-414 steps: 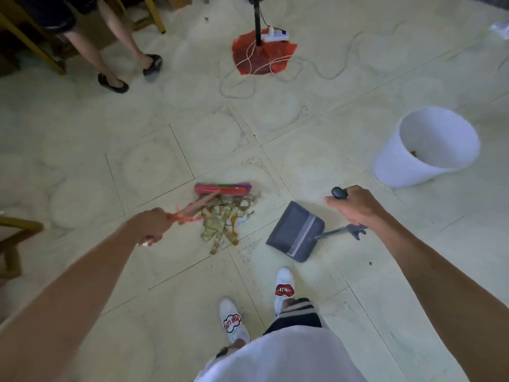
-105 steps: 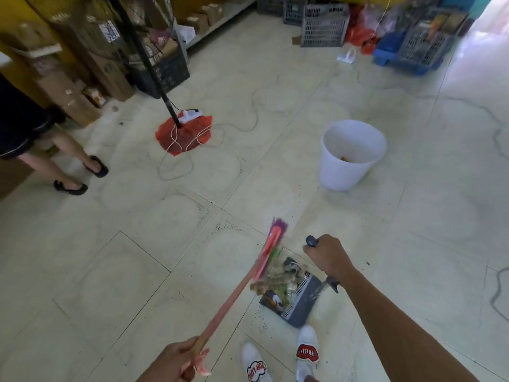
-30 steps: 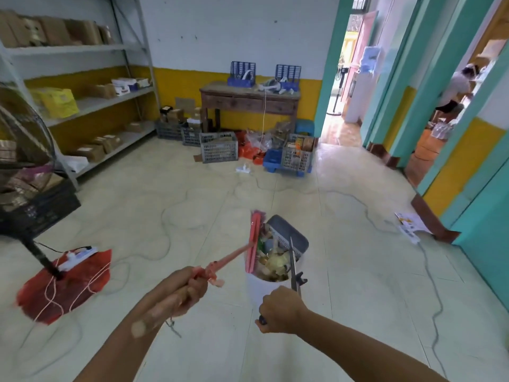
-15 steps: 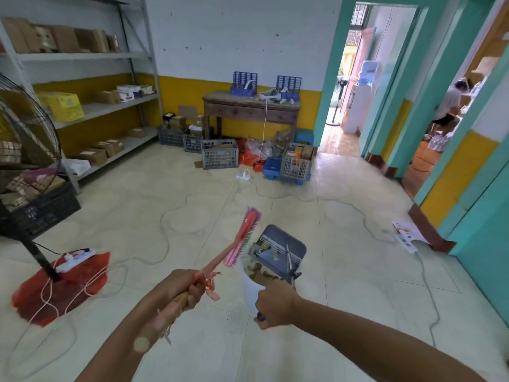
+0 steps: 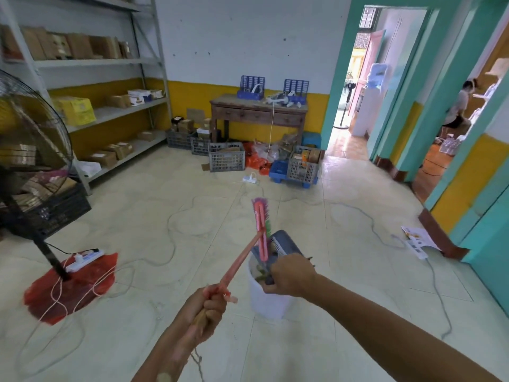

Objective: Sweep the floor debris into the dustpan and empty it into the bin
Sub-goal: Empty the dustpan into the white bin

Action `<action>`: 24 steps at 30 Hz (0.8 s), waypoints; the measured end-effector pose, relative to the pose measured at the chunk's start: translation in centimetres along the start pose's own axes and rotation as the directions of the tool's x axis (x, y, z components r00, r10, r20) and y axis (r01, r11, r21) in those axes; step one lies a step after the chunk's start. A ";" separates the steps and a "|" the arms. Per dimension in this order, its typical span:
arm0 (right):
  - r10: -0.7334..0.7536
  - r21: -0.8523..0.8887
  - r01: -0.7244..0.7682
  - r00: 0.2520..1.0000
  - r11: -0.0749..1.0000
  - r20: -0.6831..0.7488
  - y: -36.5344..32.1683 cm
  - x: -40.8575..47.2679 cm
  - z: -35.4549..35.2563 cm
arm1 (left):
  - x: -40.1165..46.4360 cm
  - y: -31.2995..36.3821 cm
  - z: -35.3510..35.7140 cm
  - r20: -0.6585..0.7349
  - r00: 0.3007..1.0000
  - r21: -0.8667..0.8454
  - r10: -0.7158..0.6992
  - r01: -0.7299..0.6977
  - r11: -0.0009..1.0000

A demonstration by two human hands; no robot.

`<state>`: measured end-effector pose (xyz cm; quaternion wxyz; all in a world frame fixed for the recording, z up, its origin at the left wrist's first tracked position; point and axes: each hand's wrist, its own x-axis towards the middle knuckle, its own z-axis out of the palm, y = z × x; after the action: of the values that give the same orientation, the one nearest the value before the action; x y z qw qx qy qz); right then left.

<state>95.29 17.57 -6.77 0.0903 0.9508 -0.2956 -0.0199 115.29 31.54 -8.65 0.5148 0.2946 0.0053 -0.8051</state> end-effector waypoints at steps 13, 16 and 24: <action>0.241 0.117 -0.232 0.968 0.966 -0.074 8.6 -1.0 -0.7 | 1.7 0.3 -2.2 -0.227 0.973 -0.038 -0.046 0.038 0.999; 0.257 0.132 -0.242 0.961 0.961 -0.107 10.2 -0.3 -1.2 | 0.2 1.0 -1.9 0.002 1.000 -0.057 -0.029 0.029 0.998; 0.020 -0.038 -0.025 0.992 0.999 -0.124 10.2 2.1 -4.6 | -0.2 5.4 1.1 -0.223 0.974 0.213 -0.031 0.080 0.974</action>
<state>91.73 8.85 -0.37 0.1272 0.9448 -0.2999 0.0344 119.27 28.82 -6.06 0.4522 0.4364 -0.0193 -0.7776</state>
